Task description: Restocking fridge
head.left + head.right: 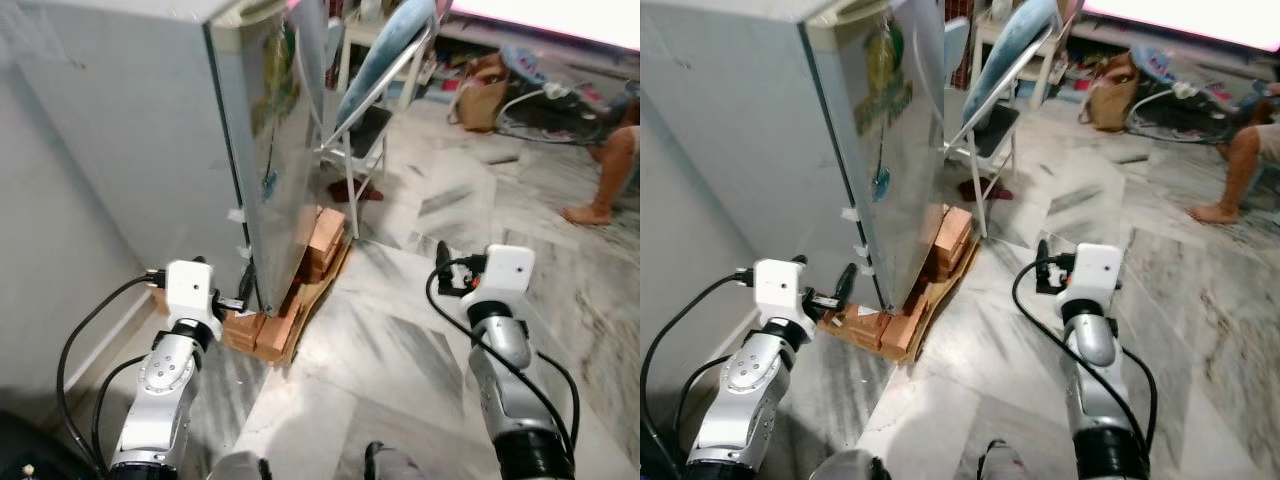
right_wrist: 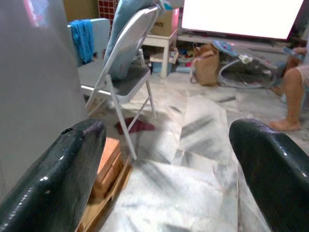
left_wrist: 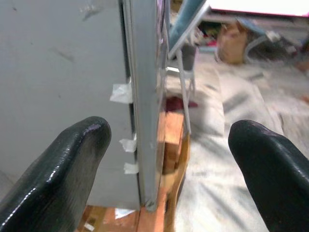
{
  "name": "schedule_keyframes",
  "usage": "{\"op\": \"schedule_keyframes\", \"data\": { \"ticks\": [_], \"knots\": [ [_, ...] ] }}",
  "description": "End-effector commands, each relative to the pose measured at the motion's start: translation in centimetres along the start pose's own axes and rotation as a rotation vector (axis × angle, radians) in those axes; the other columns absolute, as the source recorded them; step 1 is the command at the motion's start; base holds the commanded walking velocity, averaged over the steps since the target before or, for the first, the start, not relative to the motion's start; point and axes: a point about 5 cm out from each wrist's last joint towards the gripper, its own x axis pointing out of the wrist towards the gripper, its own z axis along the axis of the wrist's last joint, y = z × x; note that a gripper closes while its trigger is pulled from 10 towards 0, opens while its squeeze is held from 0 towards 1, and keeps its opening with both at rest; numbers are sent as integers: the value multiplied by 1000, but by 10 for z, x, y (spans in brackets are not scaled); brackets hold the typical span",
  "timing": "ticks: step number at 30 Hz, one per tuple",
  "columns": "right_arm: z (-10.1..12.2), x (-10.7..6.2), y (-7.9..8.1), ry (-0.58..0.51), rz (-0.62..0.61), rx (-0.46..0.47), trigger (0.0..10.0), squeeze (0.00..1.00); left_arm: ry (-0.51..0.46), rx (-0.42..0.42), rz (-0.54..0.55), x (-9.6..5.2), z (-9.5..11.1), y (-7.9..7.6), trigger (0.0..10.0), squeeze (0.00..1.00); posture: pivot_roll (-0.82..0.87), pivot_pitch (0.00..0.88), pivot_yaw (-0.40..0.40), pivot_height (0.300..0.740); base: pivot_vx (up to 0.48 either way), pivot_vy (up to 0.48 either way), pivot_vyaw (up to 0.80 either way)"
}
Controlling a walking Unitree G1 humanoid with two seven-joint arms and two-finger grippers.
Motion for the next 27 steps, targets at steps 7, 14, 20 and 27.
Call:
{"op": "schedule_keyframes", "data": {
  "ticks": [7,14,20,27],
  "knots": [
    [3,4,-8,-7,-17,-20,10000,0,-22,-22,-32,1,5,-8,10000,0,59,99,-46,740,210,0,-800],
    [1,2,-5,-3,-12,-19,10000,0,-24,-26,-30,0,5,-8,10000,0,60,101,-48,740,0,0,-800],
    [1,2,-6,-2,-12,-20,10000,0,-32,-35,-26,-1,6,-9,10000,0,59,104,-56,740,0,0,-800],
    [7,1,-6,-21,2,-45,10000,0,-59,-43,-7,-1,9,-4,10000,0,41,111,-62,740,79,34,-247]
  ]
}}
